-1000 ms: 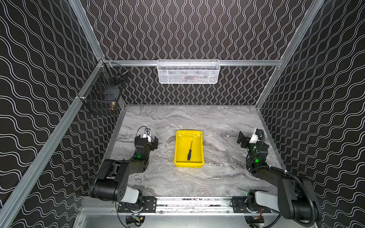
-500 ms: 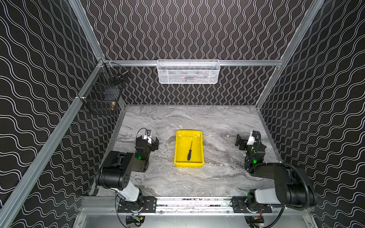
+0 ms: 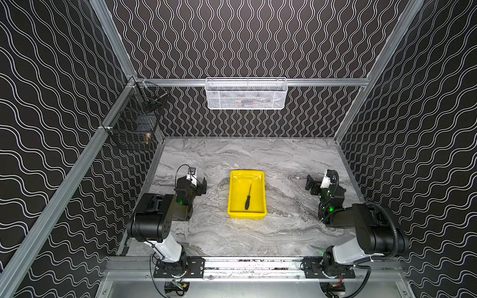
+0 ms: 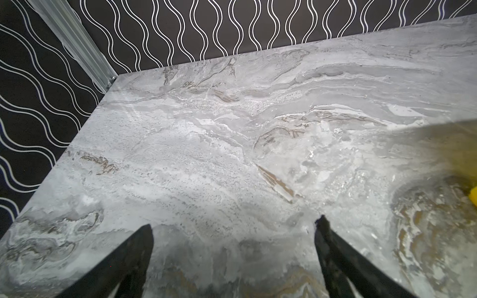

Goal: Put the screwdriver in the bin
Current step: Reset both arms

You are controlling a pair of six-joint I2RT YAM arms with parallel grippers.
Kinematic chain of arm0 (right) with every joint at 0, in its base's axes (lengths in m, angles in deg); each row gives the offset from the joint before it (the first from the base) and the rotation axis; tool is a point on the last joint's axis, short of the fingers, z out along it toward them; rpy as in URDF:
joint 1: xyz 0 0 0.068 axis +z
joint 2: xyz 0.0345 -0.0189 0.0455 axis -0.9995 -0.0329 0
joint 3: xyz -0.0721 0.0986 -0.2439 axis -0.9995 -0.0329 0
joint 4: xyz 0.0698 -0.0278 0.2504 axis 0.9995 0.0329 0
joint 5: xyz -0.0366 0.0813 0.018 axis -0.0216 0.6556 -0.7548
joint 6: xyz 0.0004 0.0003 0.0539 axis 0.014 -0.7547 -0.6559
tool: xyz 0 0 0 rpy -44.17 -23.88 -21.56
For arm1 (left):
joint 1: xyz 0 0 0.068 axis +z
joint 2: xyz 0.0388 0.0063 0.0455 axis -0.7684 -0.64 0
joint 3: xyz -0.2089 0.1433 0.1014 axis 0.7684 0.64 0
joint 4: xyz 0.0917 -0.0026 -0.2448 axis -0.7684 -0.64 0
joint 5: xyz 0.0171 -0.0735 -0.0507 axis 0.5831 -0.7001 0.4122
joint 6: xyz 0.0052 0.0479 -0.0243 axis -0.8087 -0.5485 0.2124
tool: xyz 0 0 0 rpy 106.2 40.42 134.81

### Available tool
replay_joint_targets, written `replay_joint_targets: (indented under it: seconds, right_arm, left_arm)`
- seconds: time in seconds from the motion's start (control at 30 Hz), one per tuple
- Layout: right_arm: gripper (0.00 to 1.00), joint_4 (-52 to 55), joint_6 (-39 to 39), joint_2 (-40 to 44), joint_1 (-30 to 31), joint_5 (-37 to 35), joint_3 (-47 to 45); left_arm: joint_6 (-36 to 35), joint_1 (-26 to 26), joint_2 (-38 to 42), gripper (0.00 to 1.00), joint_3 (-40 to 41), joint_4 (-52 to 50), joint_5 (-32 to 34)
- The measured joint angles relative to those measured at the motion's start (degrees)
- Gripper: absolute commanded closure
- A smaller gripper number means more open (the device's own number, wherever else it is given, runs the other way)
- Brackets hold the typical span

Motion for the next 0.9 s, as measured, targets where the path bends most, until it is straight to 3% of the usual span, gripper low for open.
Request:
replay_joint_targets:
  seconds: [0.9]
  right_arm:
    - [0.01, -0.2, 0.4, -0.2, 0.0, 0.6, -0.2]
  left_arm:
    - [0.2, 0.1, -0.3, 0.01, -0.5, -0.3, -1.0]
